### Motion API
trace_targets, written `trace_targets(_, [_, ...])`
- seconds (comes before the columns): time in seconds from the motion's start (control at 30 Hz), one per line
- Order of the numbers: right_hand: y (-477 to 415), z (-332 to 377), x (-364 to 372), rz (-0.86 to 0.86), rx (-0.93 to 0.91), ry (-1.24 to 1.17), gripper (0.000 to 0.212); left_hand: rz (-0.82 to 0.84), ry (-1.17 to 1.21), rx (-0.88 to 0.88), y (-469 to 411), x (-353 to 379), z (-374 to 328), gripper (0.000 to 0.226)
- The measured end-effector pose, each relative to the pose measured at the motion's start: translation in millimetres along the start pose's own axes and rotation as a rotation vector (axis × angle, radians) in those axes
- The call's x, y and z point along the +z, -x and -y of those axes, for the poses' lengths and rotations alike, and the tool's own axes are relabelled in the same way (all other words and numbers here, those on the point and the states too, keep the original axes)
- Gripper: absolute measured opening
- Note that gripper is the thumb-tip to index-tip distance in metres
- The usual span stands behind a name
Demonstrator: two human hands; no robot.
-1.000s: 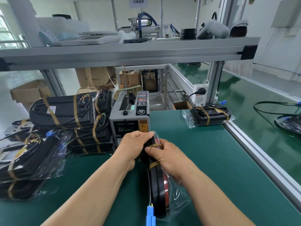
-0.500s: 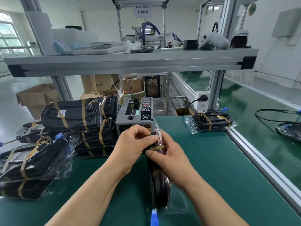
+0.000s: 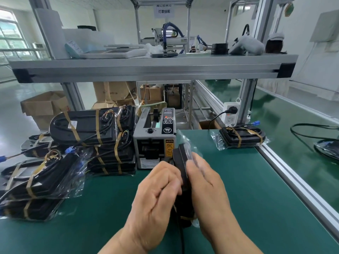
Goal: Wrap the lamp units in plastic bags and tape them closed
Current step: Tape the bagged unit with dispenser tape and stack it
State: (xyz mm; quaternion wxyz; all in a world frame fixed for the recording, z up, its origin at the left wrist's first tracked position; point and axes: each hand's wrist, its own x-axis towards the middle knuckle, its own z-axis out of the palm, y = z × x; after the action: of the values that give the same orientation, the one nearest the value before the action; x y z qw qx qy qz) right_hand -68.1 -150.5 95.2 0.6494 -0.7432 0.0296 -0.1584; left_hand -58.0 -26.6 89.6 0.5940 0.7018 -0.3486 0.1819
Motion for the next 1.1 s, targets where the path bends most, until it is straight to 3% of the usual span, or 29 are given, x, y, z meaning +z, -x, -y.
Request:
trace_targets(0.07, [3,1,-3,-0.058,-0.070,0.021,0.040,-0.027,0.037,-0.023,-1,-3,1,0.026])
trace_targets(0.13, [5,-1,-7,-0.101,-0.050,0.021,0.047,-0.196,0.077,-0.153,-9,-10,9,0.026])
trace_targets(0.23, [6,0,-12,-0.114,0.023,0.054,0.048,-0.507,0.134,-0.620,-37,-28,49,0.030])
trace_targets(0.33, [5,2,-12,-0.116,0.005,0.055,0.048,-0.529,0.201,-1.002,-61,-40,94,0.019])
trace_targets(0.6, [-3,0,-12,-0.129,0.011,0.045,0.047,-0.582,0.436,-1.245,-97,-29,129,0.016])
trace_targets(0.77, [-3,-2,-15,-0.119,-0.003,0.062,0.048,-0.732,0.508,-1.255,-104,-19,131,0.020])
trace_targets(0.87, [-3,-3,-20,-0.106,-0.013,0.060,0.039,-0.791,0.468,-1.138,-95,-17,119,0.020])
trace_targets(0.93, [-3,-5,-24,-0.089,-0.020,0.053,0.041,-0.662,0.443,-1.014,-85,-20,103,0.021])
trace_targets(1.1, [-5,-4,-23,-0.050,-0.023,0.032,0.036,-0.064,0.431,-0.684,-72,-27,39,0.029])
